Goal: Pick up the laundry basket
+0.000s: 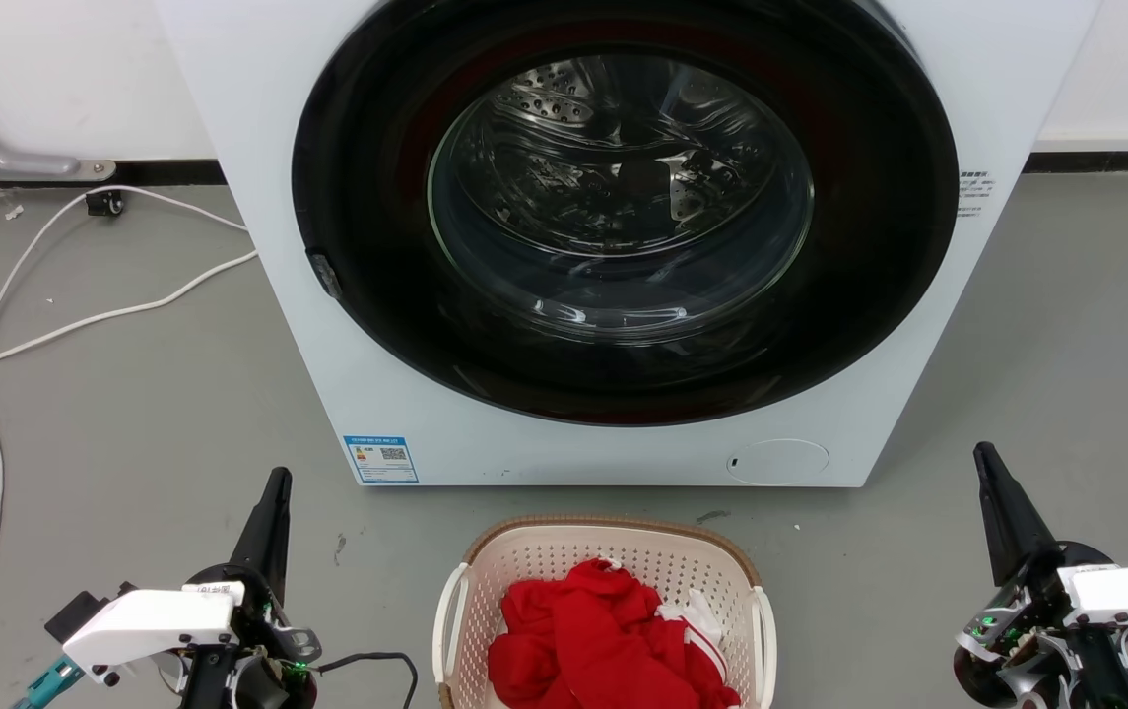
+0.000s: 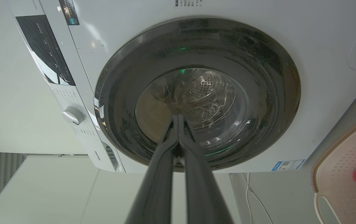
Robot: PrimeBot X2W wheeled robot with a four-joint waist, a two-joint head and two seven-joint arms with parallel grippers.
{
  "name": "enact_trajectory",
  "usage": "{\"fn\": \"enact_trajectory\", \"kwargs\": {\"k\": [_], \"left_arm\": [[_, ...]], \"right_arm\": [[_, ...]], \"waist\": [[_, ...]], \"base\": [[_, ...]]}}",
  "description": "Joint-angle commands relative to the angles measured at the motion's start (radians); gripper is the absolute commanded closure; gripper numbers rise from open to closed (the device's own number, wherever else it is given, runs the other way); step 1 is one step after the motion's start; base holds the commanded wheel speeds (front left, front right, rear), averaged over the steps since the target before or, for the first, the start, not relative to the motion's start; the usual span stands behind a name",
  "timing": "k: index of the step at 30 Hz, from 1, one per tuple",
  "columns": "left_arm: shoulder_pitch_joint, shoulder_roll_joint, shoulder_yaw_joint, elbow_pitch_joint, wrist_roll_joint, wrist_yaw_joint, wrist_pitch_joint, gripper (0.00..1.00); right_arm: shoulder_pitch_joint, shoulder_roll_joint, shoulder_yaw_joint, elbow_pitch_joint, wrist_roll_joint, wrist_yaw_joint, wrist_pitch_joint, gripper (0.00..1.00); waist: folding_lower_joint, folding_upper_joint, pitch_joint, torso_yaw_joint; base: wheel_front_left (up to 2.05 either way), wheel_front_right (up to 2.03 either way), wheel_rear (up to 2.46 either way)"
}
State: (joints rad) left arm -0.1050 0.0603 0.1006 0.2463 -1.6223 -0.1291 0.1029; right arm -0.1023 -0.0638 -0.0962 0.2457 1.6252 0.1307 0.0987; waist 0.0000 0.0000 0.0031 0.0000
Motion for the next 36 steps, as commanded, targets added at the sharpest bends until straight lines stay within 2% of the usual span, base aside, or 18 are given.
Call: {"fn": "enact_trajectory", "kwargs": {"k": [1,29,30,36], "left_arm": [[-0.007,0.000,0.002,0.000,0.003,-0.003,0.002,1.00],[-0.008,-0.003,0.007,0.000,0.008,-0.003,0.008,1.00],[0.000,-0.003,0.004,0.001,0.004,0.000,0.001,0.00],[0.018,-0.008,-0.016,0.013,0.008,0.000,-0.016,0.00]], "right_arm": [[-0.012,0.002,-0.003,0.001,-0.005,0.000,0.003,1.00],[-0.013,0.006,-0.008,0.002,-0.009,0.000,0.007,1.00],[0.000,0.003,-0.007,0.000,-0.006,0.000,0.005,0.00],[0.024,0.006,0.008,0.008,-0.008,0.000,-0.010,0.00]], "waist": [[0.0000,0.0000,0.000,0.000],[0.0000,0.0000,0.000,0.000],[0.0000,0.0000,0.000,0.000],[0.0000,0.0000,0.000,0.000]], "base": [[0.00,0.00,0.00],[0.00,0.00,0.00],[0.00,0.00,0.00],[0.00,0.00,0.00]]}}
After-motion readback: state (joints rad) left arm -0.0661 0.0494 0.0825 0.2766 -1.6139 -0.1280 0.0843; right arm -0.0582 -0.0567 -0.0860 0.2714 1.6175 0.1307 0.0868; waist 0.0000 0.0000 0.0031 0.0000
